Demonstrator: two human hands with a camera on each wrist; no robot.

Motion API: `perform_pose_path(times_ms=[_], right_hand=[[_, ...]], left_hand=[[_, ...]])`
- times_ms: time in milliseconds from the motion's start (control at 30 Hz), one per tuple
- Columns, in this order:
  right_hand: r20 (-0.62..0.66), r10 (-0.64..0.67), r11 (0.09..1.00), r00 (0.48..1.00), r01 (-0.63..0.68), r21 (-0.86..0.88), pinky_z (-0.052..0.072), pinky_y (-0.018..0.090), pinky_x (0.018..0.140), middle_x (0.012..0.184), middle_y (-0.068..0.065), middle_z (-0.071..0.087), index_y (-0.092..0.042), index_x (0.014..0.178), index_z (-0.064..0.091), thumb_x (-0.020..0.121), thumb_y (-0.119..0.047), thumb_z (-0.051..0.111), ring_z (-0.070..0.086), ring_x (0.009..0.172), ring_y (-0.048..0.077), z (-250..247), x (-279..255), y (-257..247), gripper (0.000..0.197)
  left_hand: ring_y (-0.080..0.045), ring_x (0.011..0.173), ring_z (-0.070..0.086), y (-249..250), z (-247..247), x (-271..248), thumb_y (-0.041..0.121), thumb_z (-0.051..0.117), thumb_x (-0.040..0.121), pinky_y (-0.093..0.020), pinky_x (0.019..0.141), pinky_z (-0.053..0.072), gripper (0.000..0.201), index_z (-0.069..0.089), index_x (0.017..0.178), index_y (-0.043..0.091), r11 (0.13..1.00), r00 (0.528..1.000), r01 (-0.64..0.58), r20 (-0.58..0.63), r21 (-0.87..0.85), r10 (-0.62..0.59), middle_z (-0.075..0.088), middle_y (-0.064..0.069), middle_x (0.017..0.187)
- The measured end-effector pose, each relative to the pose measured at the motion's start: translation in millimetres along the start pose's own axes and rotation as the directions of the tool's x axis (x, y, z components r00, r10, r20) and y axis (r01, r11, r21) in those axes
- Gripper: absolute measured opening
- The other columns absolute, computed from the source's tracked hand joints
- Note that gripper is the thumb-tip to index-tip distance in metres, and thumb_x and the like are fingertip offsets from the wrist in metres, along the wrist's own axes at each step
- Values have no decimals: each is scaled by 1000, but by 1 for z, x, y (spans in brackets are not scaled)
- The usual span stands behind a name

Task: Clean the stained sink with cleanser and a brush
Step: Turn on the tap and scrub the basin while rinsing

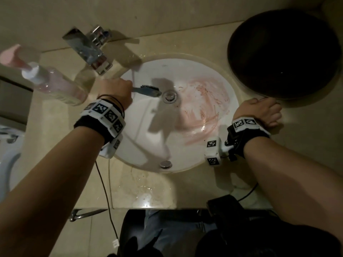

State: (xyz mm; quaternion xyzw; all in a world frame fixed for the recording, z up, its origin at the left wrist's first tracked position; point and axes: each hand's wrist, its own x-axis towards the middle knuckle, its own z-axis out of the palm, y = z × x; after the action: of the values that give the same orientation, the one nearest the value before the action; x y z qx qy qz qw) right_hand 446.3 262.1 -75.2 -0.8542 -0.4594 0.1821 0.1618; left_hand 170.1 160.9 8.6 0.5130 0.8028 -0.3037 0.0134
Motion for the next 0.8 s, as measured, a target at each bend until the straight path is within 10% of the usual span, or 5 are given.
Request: perform_pose_path(times_ms=[400,600,700,800], right_hand=[[-6,36,999,999,-36,-25,26,39,100,136,12,41,-8,121,47,89,-27,41,37,125,28,2,1,-2,38],[-49,77,997,996,-78,-15,25,39,98,131,14,45,-7,115,49,87,-26,42,38,123,29,5,0,-6,34],[-54,78,996,995,-81,-48,25,39,97,131,15,44,-6,115,48,87,-24,40,38,122,29,6,-1,-8,34],[-39,96,993,995,-98,-58,25,40,98,132,15,43,-6,115,47,88,-22,40,37,123,29,5,0,-8,33]], left_hand=[[-22,84,54,53,-18,61,8,40,96,-26,47,21,24,62,107,9,951,975,-148,199,271,96,60,-4,96],[-30,109,55,82,-28,84,-2,34,96,-28,49,20,29,55,116,-3,961,962,-269,73,67,264,59,-18,118],[-29,109,56,108,-37,87,5,33,99,-31,71,44,32,56,121,3,899,903,-430,-42,-83,428,59,-13,119],[-32,117,53,114,-53,94,12,38,99,-10,64,34,33,53,126,1,837,959,-284,-153,-468,239,54,-17,129]])
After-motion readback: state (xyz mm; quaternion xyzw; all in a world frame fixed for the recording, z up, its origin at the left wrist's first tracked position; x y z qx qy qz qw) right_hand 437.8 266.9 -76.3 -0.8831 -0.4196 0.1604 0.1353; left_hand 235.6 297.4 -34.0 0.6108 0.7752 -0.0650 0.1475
